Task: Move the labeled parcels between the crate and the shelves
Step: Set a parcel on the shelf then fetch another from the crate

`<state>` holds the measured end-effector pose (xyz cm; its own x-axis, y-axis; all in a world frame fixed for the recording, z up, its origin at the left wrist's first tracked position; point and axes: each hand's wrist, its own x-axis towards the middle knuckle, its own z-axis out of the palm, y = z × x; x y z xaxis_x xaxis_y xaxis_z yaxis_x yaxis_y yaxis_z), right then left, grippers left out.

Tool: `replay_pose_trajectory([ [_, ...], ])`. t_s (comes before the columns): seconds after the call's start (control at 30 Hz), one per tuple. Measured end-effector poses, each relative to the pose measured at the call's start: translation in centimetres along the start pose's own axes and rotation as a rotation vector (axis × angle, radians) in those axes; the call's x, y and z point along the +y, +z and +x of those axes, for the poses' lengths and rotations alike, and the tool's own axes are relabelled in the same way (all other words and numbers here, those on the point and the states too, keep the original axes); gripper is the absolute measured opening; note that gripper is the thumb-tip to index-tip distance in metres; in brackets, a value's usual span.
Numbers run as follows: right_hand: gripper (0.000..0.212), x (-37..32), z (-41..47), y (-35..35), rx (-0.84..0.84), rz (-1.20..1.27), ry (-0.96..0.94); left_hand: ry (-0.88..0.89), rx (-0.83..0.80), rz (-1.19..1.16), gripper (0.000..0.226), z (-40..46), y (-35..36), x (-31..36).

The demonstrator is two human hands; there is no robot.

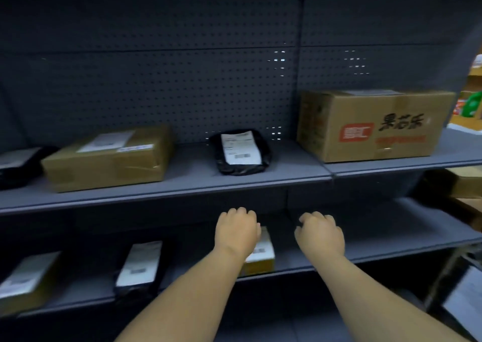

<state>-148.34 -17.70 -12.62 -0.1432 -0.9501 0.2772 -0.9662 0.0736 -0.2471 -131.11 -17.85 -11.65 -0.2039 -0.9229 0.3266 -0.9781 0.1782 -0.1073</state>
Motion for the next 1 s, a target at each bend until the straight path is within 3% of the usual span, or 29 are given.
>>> replay_pose_trajectory([
  [0.53,0.028,-25.3,-10.0,4.1,-0.128,0.180,-0.335,-0.421,-0.026,0.196,0.035,-17.3,-4.2,-23.0],
  [1.0,0.030,-40.2,-15.2,3.7,-0.215,0.254,-0.603,-0.767,0.000,0.330,0.034,-26.8,-8.3,-34.4],
])
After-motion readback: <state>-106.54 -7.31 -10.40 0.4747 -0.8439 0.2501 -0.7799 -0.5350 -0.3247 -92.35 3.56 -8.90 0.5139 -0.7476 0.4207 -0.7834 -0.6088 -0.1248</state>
